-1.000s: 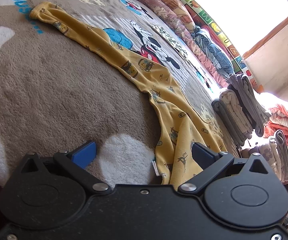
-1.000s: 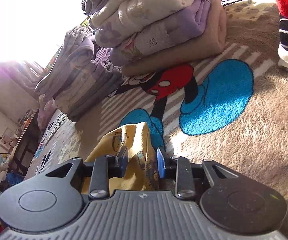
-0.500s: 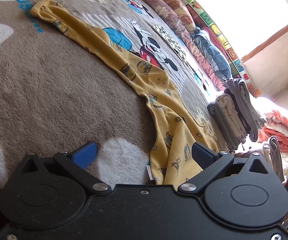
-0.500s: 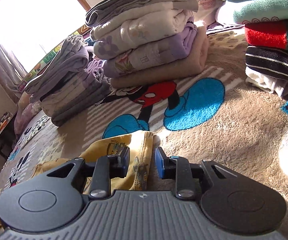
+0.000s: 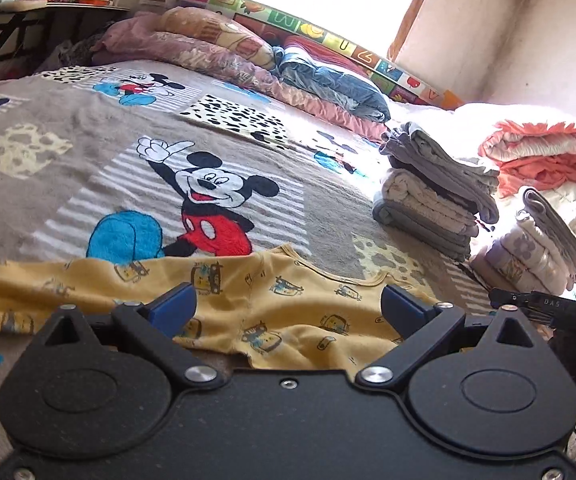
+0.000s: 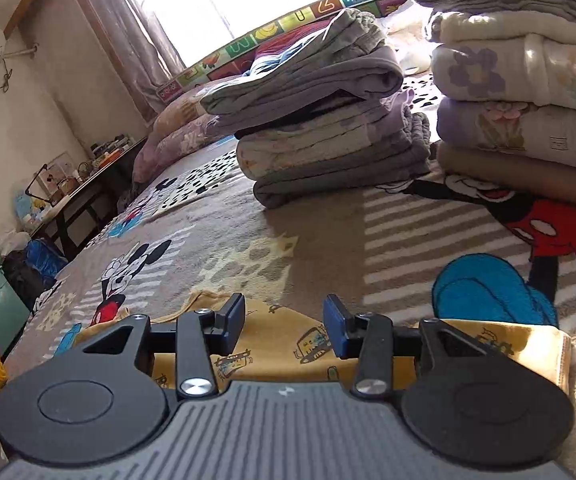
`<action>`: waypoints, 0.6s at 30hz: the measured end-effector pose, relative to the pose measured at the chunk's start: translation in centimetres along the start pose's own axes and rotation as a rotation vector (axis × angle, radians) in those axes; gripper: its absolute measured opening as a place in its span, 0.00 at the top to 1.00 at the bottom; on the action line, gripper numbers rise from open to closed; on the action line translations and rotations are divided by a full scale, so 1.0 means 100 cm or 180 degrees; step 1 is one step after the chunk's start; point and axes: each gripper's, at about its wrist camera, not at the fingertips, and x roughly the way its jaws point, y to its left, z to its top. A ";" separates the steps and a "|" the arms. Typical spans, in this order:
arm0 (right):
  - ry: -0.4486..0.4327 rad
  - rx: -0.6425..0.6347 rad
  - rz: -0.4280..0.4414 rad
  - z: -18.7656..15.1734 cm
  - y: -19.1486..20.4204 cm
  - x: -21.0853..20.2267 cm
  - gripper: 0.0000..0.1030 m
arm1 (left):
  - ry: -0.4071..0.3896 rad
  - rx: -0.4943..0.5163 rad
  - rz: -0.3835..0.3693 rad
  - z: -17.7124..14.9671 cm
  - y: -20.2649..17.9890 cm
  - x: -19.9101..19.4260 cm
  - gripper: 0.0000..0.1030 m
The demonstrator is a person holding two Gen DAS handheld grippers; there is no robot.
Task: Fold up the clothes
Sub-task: 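Lay the yellow garment flat with both grippers and open the right gripper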
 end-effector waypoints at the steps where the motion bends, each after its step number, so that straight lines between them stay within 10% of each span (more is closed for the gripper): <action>1: 0.0066 -0.0108 0.0060 0.005 0.008 0.009 0.57 | 0.0038 0.0053 0.0011 0.006 0.005 0.009 0.03; 18: 0.0874 -0.1173 0.0455 0.039 0.067 0.132 0.57 | 0.1228 0.1293 -0.0546 0.060 0.011 0.170 0.60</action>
